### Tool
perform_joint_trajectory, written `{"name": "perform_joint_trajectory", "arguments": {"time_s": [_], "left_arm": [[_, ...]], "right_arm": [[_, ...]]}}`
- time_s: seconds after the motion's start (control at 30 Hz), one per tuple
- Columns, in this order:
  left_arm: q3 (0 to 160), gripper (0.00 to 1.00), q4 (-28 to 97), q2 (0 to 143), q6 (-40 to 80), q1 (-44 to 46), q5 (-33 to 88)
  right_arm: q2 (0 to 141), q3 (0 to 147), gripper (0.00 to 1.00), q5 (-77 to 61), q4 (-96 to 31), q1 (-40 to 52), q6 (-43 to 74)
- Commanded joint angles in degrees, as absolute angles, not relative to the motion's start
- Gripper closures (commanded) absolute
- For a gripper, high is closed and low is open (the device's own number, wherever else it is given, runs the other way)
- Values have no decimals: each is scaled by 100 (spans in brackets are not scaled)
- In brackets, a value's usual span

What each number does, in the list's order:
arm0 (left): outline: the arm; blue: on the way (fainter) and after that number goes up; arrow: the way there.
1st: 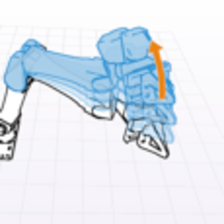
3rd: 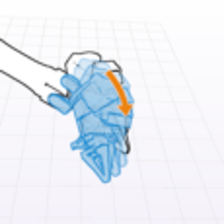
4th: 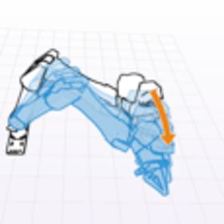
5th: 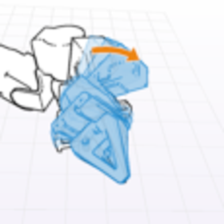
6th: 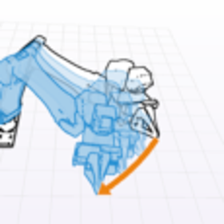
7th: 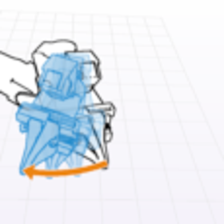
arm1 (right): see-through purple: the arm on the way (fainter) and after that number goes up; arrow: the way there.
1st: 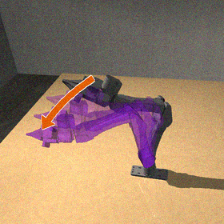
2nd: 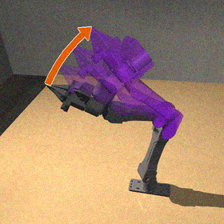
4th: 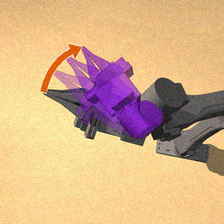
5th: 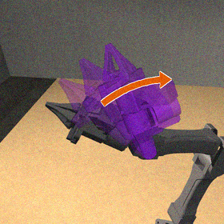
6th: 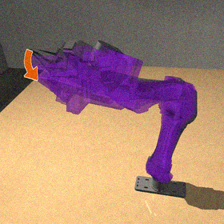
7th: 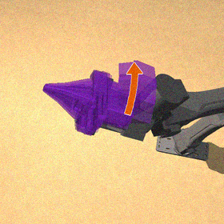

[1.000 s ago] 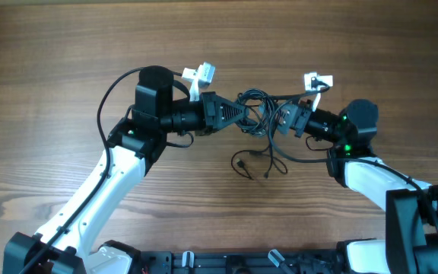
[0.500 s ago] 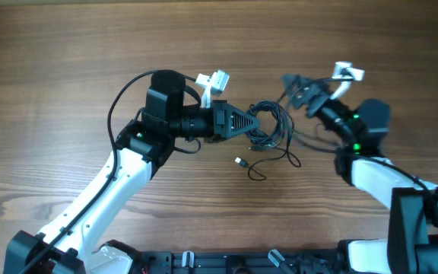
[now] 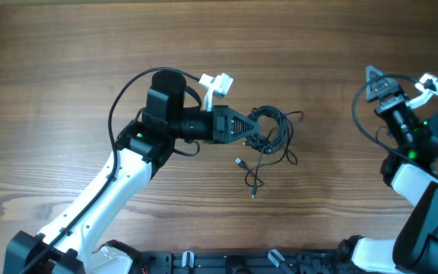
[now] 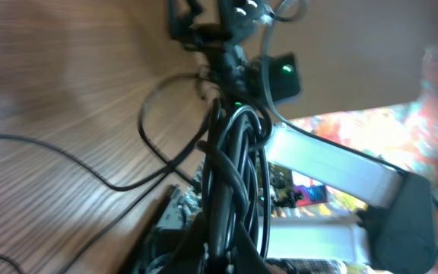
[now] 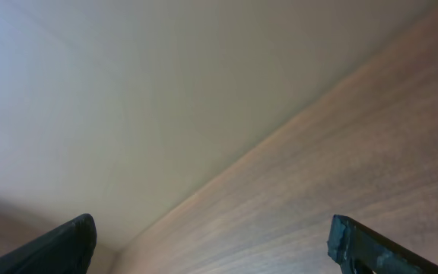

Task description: Untangle cables

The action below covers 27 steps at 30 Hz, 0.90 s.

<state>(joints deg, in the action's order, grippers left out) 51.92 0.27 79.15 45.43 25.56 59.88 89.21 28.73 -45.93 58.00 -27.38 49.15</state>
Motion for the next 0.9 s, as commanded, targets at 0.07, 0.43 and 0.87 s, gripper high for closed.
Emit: {"name": "perform_joint_trajectory", "arguments": {"time_s": [0.07, 0.43, 0.87], "left_arm": [[5210, 96, 285, 7854, 3813, 2563, 5282], [5210, 96, -351, 7854, 4440, 2561, 5310], [5210, 96, -349, 7854, 4438, 2561, 5306]], "right_arm": [[8989, 2899, 0, -6351, 6418, -2742, 4790], [8991, 2897, 0, -6309, 4303, -1201, 3028], [8991, 2897, 0, -6300, 4130, -607, 3358]]}}
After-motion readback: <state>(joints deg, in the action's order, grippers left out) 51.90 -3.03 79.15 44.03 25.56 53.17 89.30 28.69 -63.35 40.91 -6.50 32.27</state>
